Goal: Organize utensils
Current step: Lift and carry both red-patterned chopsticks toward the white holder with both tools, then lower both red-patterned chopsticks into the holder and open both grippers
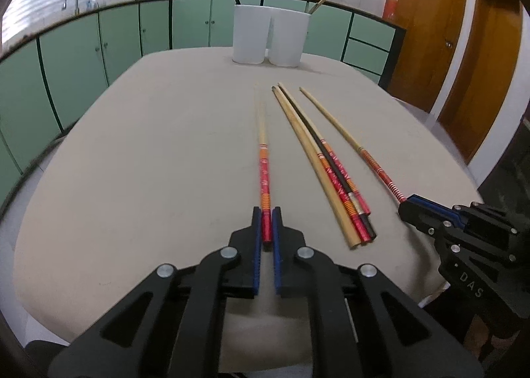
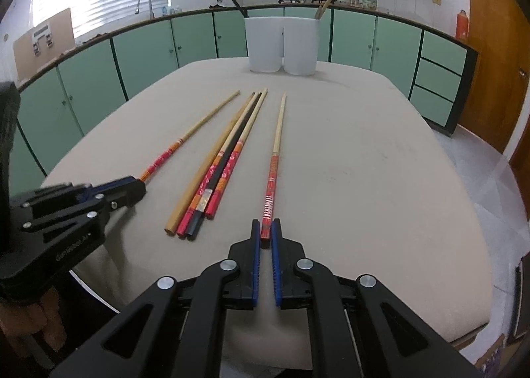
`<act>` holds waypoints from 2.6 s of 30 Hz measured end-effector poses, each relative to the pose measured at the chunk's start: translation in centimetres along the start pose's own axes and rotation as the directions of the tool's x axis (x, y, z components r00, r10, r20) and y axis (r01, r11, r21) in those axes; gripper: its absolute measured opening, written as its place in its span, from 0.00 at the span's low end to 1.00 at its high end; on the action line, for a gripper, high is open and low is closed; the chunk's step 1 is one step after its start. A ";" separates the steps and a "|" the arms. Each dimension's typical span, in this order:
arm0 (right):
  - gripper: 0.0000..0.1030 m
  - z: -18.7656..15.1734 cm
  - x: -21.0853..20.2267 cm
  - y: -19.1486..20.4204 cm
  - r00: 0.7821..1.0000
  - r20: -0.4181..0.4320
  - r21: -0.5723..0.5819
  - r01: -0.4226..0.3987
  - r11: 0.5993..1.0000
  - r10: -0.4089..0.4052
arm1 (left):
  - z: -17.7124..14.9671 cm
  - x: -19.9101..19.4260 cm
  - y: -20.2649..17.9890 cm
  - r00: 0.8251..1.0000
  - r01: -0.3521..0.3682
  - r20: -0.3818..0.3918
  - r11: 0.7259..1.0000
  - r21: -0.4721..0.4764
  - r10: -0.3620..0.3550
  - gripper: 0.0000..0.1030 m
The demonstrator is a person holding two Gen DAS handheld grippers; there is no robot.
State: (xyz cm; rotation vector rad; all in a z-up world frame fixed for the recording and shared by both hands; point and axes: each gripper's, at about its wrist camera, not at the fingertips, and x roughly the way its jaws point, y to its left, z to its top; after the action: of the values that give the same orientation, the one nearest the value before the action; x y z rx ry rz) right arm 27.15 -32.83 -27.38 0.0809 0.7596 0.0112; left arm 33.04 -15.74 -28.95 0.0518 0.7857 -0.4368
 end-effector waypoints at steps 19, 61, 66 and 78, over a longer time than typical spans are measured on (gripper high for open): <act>0.06 14.1 -7.8 -0.7 0.996 0.066 -0.055 -0.061 0.997 0.065 | 11.6 -7.6 1.0 0.995 0.049 0.081 0.998 0.034 -0.052 0.05; 0.06 43.0 -6.1 -2.7 0.998 -0.053 -0.092 -0.022 0.995 0.017 | 42.3 -5.7 -0.5 0.988 0.053 0.139 0.993 0.102 -0.067 0.05; 0.06 46.1 -4.1 -3.9 1.000 -0.022 -0.077 0.015 0.997 -0.017 | 46.0 -4.4 -1.0 0.978 0.026 0.204 0.996 0.085 -0.043 0.05; 0.06 42.6 6.5 -8.5 0.988 -0.151 0.025 -0.018 1.000 0.021 | 42.9 6.7 0.2 0.993 0.025 0.117 0.998 0.063 -0.032 0.05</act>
State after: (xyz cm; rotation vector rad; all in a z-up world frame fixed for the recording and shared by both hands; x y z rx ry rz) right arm 60.98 -43.96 -1.74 0.1108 0.9112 0.0274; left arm 66.14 -26.74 -3.16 0.0709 0.6573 -0.4867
